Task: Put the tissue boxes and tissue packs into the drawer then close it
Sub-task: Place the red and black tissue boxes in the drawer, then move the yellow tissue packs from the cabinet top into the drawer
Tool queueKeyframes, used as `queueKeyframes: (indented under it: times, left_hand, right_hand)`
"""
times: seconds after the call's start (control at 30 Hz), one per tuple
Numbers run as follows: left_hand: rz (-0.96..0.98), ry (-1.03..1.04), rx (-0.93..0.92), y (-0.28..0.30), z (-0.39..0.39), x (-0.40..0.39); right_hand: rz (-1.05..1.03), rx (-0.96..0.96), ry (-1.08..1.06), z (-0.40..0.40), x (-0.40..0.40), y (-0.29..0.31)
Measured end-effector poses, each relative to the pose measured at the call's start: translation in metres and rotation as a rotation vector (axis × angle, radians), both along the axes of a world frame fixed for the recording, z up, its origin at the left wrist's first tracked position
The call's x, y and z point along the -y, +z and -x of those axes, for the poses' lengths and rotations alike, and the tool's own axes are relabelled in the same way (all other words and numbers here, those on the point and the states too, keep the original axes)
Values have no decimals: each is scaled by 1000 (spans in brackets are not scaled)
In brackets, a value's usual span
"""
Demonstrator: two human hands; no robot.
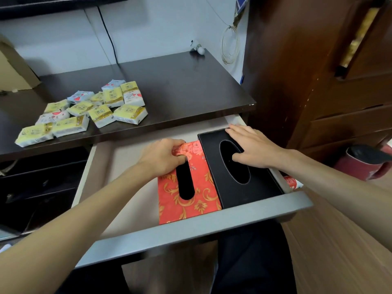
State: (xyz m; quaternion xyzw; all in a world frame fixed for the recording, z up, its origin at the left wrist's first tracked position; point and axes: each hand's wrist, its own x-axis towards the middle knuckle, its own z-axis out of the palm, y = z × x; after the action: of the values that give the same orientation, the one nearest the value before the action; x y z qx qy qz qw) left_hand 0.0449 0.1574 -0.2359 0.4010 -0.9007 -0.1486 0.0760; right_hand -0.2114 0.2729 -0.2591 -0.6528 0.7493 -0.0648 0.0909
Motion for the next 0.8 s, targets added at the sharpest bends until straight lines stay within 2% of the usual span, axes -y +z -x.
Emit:
queueKeyframes:
  times: [0.1, 0.2, 0.27, 0.43, 0.53, 0.63, 0.8]
  left_hand:
    - [-128, 25, -114, 5, -8, 0]
    - [-223, 29, -254, 15, -26, 4]
    - [-195, 30, -314, 23, -43, 10]
    - [-80, 114, -478, 41, -89, 32]
    - [-15, 163, -543, 48, -112, 55]
    - [66, 202, -555, 52, -130, 81]
    - [305, 211, -392, 55, -142, 124]
  right_hand:
    - [83, 101, -58, -7, 0, 11]
    - [221, 297, -105, -22, 6, 26]
    - [278, 423, -72, -39, 16, 38]
    - [368, 587, 40, -94, 59, 65]
    - [363, 547, 116, -127, 94, 76]
    - [382, 425, 194, -155, 130, 81]
    - [389, 245, 193, -186, 174, 77]
